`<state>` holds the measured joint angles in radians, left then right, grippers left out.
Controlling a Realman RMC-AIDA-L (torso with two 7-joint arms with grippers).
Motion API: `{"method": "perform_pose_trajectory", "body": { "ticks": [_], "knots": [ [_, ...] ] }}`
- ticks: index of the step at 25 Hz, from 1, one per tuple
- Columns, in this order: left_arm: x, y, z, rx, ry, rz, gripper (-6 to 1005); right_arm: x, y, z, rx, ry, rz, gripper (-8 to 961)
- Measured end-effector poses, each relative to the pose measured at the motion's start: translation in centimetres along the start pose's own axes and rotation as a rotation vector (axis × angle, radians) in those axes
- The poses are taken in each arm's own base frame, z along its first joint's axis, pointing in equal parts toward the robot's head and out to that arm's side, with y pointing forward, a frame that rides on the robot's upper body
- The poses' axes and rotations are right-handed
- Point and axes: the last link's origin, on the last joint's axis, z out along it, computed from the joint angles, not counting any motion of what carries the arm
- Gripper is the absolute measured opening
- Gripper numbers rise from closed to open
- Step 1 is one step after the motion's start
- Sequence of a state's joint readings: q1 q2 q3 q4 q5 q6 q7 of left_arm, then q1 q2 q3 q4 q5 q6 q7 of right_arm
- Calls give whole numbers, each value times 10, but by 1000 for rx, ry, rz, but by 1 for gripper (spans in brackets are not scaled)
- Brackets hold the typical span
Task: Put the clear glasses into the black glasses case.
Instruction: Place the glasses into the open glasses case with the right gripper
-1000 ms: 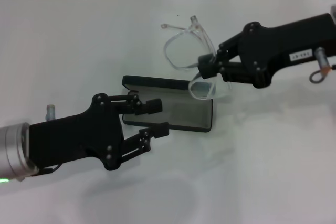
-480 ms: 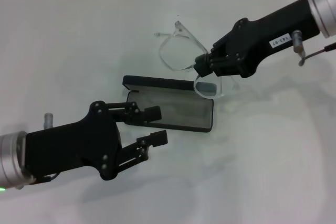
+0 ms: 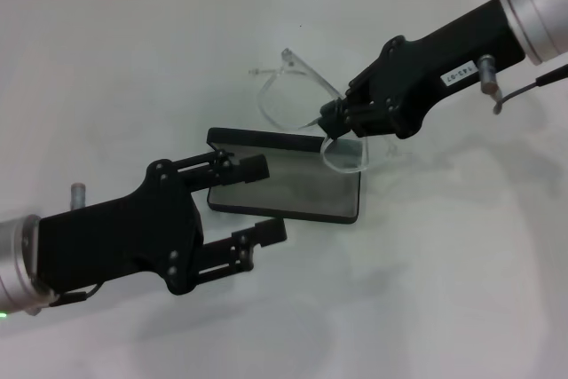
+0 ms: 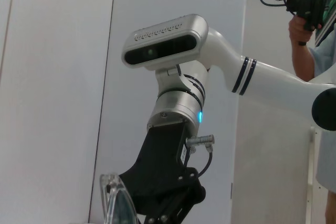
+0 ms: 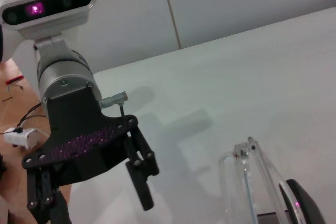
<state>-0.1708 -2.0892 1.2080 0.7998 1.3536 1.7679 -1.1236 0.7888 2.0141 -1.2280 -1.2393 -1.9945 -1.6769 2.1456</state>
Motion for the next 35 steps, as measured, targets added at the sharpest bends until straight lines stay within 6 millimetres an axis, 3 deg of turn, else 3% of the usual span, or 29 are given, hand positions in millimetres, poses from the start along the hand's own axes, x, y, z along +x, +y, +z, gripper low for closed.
{"method": "perform_pose_trajectory", "body": {
  "ticks": [3, 11, 35],
  "knots": [
    [-1, 2, 0, -3, 2, 0, 622, -2, 1, 4, -6, 24, 6, 91],
    [-6, 7, -1, -31, -23, -19, 798, 0, 1, 6, 4, 80, 29, 91],
    [-10, 11, -2, -54, -43, -14, 804, -10, 2, 20, 27, 245, 40, 91]
  ]
}}
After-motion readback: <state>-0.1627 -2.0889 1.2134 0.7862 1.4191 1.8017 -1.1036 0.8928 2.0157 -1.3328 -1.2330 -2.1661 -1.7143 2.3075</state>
